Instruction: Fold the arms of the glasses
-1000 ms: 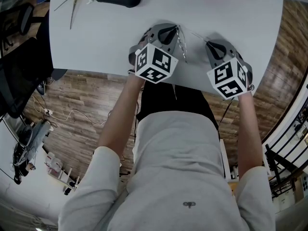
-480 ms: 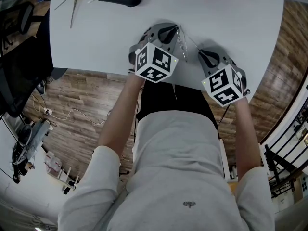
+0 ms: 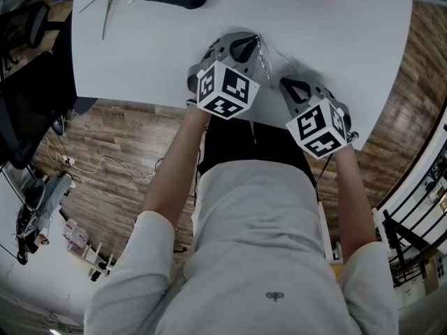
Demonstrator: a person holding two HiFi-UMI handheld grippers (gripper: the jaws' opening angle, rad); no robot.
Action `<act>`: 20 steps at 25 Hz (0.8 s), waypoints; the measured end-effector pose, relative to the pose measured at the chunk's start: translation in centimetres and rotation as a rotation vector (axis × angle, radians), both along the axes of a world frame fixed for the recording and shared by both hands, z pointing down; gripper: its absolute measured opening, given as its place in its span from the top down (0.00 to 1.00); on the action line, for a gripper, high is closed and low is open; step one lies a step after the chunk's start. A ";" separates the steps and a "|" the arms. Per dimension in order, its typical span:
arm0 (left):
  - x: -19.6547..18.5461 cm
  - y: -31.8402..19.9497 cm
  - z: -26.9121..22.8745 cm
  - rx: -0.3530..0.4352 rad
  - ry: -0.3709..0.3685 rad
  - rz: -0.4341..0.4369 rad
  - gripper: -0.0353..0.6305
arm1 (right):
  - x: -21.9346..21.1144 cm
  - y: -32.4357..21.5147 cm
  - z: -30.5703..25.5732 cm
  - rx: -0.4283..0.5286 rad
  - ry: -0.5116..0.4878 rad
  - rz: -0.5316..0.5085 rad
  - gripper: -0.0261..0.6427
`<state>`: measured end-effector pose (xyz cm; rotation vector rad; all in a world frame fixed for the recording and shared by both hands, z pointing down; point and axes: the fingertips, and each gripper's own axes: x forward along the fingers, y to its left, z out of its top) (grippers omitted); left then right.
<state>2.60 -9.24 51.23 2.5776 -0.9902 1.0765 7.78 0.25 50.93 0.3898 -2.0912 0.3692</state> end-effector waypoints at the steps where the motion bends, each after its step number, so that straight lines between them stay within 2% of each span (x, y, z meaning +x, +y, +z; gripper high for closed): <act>1: 0.0 0.0 0.0 0.001 0.000 0.001 0.90 | 0.1 -0.2 0.0 0.003 -0.003 0.015 0.95; 3: 0.0 0.1 0.0 0.002 0.001 0.003 0.90 | 0.5 -0.7 -0.1 0.013 -0.005 0.049 0.94; 7: -0.1 0.0 0.0 0.004 -0.001 0.006 0.90 | 1.1 -2.0 -0.5 0.033 -0.017 0.109 0.84; 10: -0.1 0.1 -0.1 0.004 -0.003 0.005 0.90 | 1.0 -2.6 -1.2 0.011 -0.072 0.186 0.70; 14: -0.2 0.2 -0.1 0.003 -0.003 0.002 0.90 | 0.3 -2.5 -1.5 -0.055 -0.176 0.281 0.46; 17: -0.2 0.1 -0.1 0.003 -0.003 0.001 0.90 | -0.4 -2.1 -1.4 -0.081 -0.207 0.310 0.35; 20: -0.2 0.1 0.0 0.002 -0.002 -0.004 0.90 | -1.0 -1.5 -0.8 -0.076 -0.171 0.298 0.33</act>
